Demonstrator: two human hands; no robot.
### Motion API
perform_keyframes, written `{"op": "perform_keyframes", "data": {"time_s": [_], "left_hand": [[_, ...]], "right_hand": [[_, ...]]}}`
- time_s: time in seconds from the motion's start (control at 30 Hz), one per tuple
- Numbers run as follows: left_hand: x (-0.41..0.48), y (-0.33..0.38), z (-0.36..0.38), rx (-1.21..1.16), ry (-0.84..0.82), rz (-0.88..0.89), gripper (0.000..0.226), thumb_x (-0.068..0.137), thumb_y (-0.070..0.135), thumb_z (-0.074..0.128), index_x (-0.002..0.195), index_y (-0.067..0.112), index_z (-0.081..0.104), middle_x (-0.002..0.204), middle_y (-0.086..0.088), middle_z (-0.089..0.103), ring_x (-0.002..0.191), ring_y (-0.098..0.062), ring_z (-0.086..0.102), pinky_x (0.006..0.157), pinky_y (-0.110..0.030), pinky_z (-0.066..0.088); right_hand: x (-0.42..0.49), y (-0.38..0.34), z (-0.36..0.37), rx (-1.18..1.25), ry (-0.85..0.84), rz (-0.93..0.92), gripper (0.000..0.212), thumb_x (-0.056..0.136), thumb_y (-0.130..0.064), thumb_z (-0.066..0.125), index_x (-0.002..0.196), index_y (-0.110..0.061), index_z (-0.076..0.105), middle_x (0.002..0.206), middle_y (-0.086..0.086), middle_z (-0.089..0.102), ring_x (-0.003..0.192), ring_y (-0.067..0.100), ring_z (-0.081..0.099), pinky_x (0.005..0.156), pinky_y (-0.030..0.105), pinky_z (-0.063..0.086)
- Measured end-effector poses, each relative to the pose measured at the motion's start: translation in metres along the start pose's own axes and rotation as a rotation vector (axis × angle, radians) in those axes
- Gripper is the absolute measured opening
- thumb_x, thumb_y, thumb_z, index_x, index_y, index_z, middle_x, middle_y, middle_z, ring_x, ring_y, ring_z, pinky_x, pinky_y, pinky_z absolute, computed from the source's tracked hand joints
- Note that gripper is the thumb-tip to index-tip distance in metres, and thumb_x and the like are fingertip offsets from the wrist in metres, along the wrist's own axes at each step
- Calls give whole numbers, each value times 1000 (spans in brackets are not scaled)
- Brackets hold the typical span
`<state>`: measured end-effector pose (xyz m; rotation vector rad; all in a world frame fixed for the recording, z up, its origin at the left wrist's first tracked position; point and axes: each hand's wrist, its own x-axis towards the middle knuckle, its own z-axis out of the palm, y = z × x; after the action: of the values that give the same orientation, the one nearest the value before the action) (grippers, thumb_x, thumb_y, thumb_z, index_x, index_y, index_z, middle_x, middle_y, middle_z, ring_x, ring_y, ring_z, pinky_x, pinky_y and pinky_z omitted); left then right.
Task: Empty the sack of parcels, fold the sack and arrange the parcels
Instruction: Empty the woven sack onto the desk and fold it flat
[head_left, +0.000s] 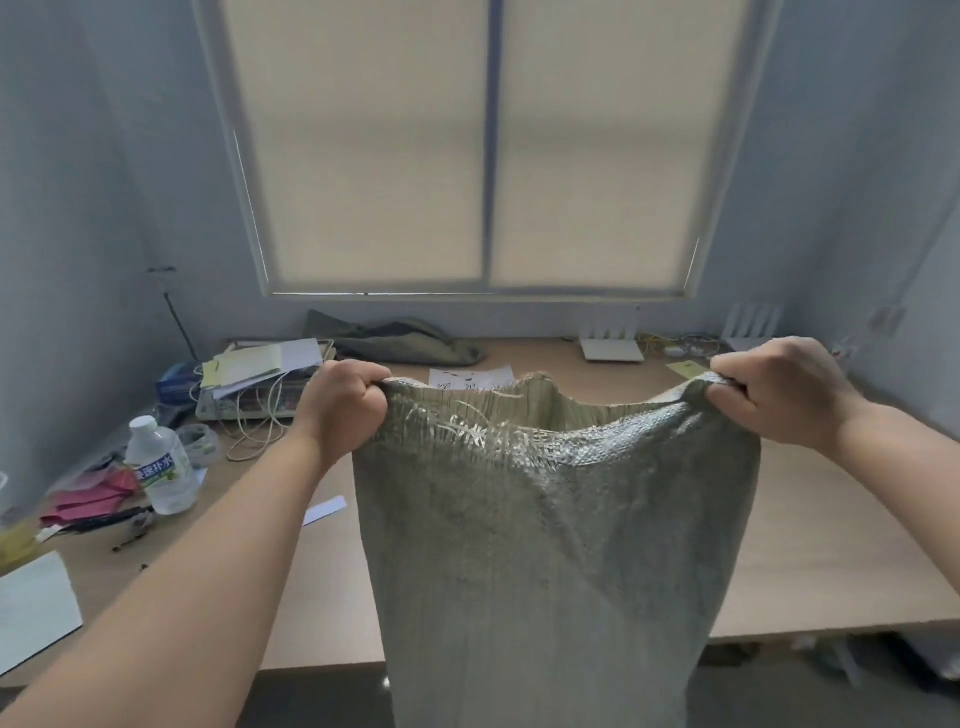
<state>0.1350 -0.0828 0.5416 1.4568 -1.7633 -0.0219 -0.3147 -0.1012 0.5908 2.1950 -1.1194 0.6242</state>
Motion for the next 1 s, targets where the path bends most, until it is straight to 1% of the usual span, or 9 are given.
{"op": "perform_keyframes", "data": {"time_s": [0.1,0.17,0.3,0.5,0.63,0.73,0.83,0.9,1.0], "left_hand": [[30,12,-21,-35,47,-8,3,54,11,33,53,9,34,49,-5,29,59,-23,27,53,-34,29],[51,17,-33,-73,73,-17,4,53,12,33,55,9,36,48,2,27,60,-23,27,54,-32,28],[86,22,-54,-60,108,-12,14,53,14,33,55,7,45,54,-12,37,62,-27,34,55,-32,32],[124,23,-65,19,130,25,14,54,15,34,56,7,45,54,-12,37,64,-29,33,56,-35,36],[149,29,-64,35,170,37,15,55,14,34,57,5,46,51,-7,38,62,-29,36,56,-33,35],[172,33,-62,95,227,53,15,56,13,35,58,5,48,50,-8,39,62,-29,37,56,-37,42],[195,38,-52,140,250,47,14,57,13,35,56,5,47,54,-13,36,63,-27,33,55,-36,38],[210,39,-44,164,254,14,17,57,14,36,57,5,50,58,-20,43,64,-27,36,58,-40,45],[232,36,-28,216,257,-11,16,55,16,35,57,6,48,52,-12,43,65,-32,40,61,-40,49]], "right_hand": [[31,6,-18,-62,52,69,32,80,-38,37,54,-21,29,41,10,47,41,35,52,51,28,33],[49,8,-30,-96,84,101,33,79,-39,36,53,-20,29,41,12,45,42,36,51,52,28,32],[78,12,-48,-179,83,160,34,77,-44,34,53,-20,33,46,15,52,50,38,58,56,30,32],[108,23,-53,-234,103,180,36,76,-48,33,52,-22,31,49,16,54,53,39,60,57,31,34],[128,42,-44,-240,117,183,38,76,-48,32,51,-20,31,47,7,37,54,37,60,58,30,33],[143,62,-32,-215,144,168,38,76,-49,33,49,-24,24,48,13,47,56,38,61,57,31,33],[158,84,-13,-198,149,150,37,77,-50,33,52,-23,31,51,17,56,55,39,61,56,33,36],[167,100,1,-203,118,146,38,78,-49,35,51,-22,33,52,18,57,54,39,61,56,34,37],[182,126,21,-218,60,148,40,85,-41,47,55,-14,50,58,20,61,60,40,63,59,35,40]]}}
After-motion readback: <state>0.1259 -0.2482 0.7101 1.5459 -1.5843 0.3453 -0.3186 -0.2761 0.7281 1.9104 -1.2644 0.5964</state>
